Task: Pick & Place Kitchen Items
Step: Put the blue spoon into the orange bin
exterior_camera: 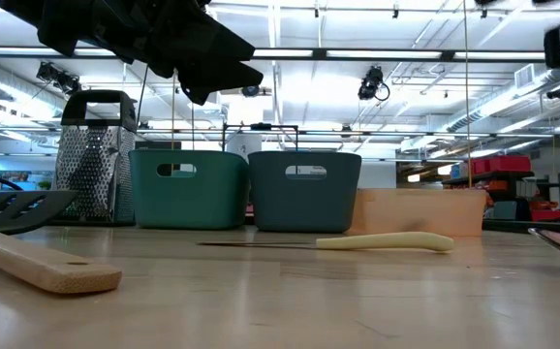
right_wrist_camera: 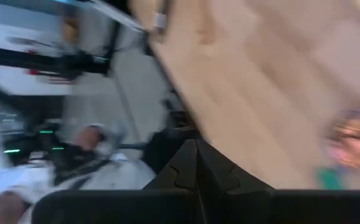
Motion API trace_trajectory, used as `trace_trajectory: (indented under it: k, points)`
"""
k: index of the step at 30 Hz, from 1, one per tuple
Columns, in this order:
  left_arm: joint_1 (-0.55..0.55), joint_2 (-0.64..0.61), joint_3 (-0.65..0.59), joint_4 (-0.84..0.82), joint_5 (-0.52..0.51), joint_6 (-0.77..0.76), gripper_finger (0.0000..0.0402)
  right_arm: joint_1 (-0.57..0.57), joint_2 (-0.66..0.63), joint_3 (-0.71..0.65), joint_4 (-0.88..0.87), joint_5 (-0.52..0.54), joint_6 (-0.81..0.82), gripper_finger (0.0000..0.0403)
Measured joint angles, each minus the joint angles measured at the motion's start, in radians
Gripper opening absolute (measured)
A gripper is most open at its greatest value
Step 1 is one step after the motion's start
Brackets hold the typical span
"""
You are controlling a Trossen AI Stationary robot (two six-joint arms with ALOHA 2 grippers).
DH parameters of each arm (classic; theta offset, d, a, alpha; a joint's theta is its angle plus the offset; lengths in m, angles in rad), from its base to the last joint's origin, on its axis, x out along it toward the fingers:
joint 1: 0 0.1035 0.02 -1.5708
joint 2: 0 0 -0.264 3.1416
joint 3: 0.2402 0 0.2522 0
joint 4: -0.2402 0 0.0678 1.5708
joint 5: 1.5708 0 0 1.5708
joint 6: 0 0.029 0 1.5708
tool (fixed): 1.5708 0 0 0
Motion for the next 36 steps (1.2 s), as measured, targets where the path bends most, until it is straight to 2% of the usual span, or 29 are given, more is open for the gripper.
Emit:
trace_trajectory:
  k: [3,5,11,16,21,24,29,36]
  points:
    - [0.000,0.000,0.000,0.001,0.000,-0.001,0.0210,0.029,0.041,0.030,0.093,0.022,-0.035,0.0009]
    - [0.000,0.000,0.000,0.001,0.000,-0.004,0.0210,0.043,0.085,0.088,0.066,0.026,-0.050,0.0008]
    - [0.000,0.000,0.000,0.001,0.000,-0.006,0.0211,0.092,0.249,0.331,-0.172,0.021,-0.016,0.0008]
    - [0.000,0.000,0.000,0.001,0.000,-0.007,0.0210,0.149,0.384,0.529,-0.372,0.016,0.104,0.0008]
    - [0.000,0.000,0.000,0.001,0.000,-0.007,0.0210,0.197,0.510,0.674,-0.535,-0.046,0.254,0.0008]
    - [0.000,0.000,0.000,0.001,0.000,-0.007,0.0210,0.212,0.558,0.682,-0.579,-0.060,0.276,0.0010]
    - [0.000,0.000,0.000,0.000,0.000,-0.007,0.0210,0.214,0.612,0.654,-0.538,-0.077,0.300,0.0015]
    - [0.000,0.000,0.000,-0.001,0.000,-0.006,0.0210,0.214,0.641,0.576,-0.415,-0.160,0.197,0.0013]
